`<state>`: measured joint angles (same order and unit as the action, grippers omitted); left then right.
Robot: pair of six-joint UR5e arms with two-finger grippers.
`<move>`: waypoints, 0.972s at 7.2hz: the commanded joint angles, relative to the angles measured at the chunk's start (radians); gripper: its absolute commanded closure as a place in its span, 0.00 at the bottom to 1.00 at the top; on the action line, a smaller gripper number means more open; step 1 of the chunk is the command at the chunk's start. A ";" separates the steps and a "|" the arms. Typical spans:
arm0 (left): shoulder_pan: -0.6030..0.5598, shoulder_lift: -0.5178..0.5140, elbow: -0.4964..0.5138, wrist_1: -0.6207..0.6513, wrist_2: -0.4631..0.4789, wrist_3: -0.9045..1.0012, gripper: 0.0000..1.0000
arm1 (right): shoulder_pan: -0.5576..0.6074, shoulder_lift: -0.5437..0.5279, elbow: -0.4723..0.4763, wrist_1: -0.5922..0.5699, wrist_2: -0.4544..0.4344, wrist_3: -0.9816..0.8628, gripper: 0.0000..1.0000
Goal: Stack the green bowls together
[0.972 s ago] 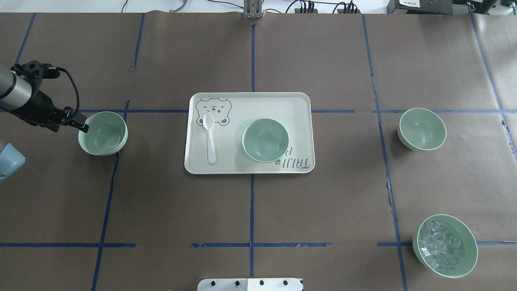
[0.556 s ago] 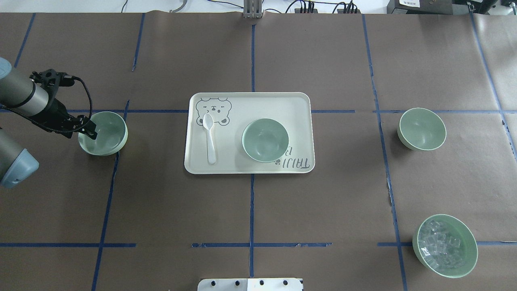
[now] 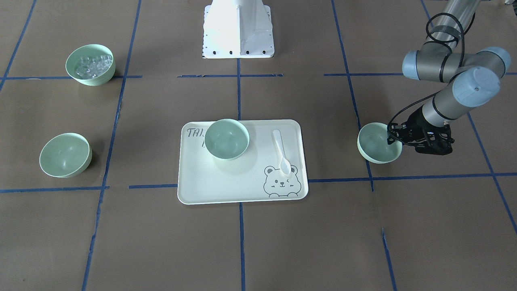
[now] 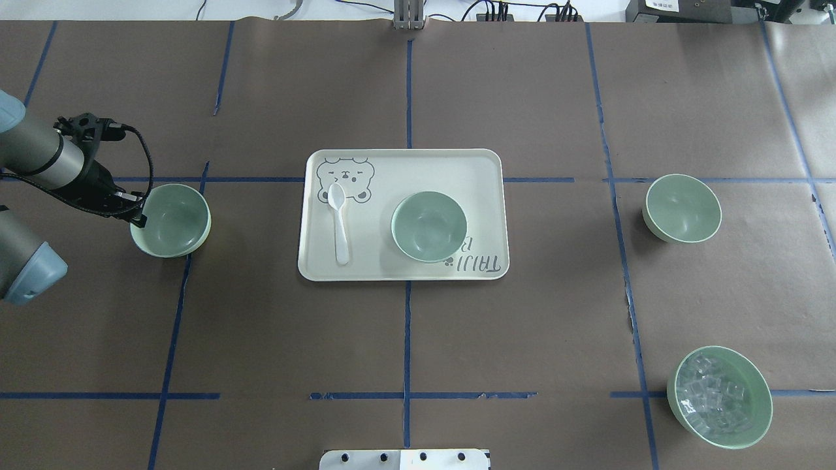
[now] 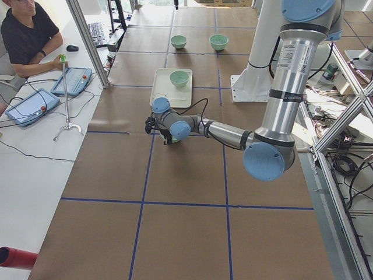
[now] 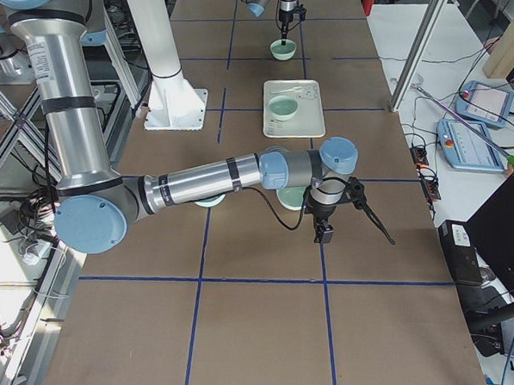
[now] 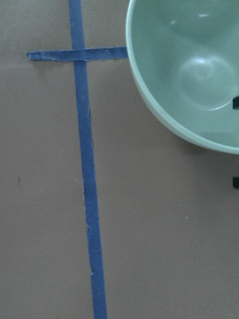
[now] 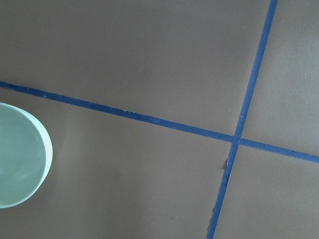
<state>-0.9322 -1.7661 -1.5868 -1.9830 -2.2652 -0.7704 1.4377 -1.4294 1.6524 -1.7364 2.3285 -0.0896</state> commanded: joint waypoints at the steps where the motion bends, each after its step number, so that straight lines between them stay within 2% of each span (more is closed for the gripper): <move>1: 0.001 -0.105 -0.044 0.009 -0.007 -0.131 1.00 | 0.000 0.001 0.004 0.000 0.006 0.001 0.00; 2: 0.003 -0.198 -0.047 0.013 -0.008 -0.252 1.00 | 0.000 0.001 0.003 0.000 0.032 -0.001 0.00; 3: 0.068 -0.278 -0.042 0.013 -0.004 -0.420 1.00 | 0.000 0.001 0.001 0.000 0.032 -0.001 0.00; 4: 0.196 -0.365 -0.030 0.053 0.006 -0.554 1.00 | 0.000 0.001 0.003 -0.002 0.035 -0.001 0.00; 5: 0.237 -0.436 -0.018 0.082 0.018 -0.611 1.00 | -0.002 0.001 0.003 0.000 0.048 -0.001 0.00; 7: 0.315 -0.548 0.059 0.084 0.102 -0.700 1.00 | -0.005 0.001 0.000 0.000 0.054 -0.001 0.00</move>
<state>-0.6650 -2.2417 -1.5758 -1.9051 -2.2030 -1.4123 1.4350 -1.4281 1.6538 -1.7366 2.3783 -0.0905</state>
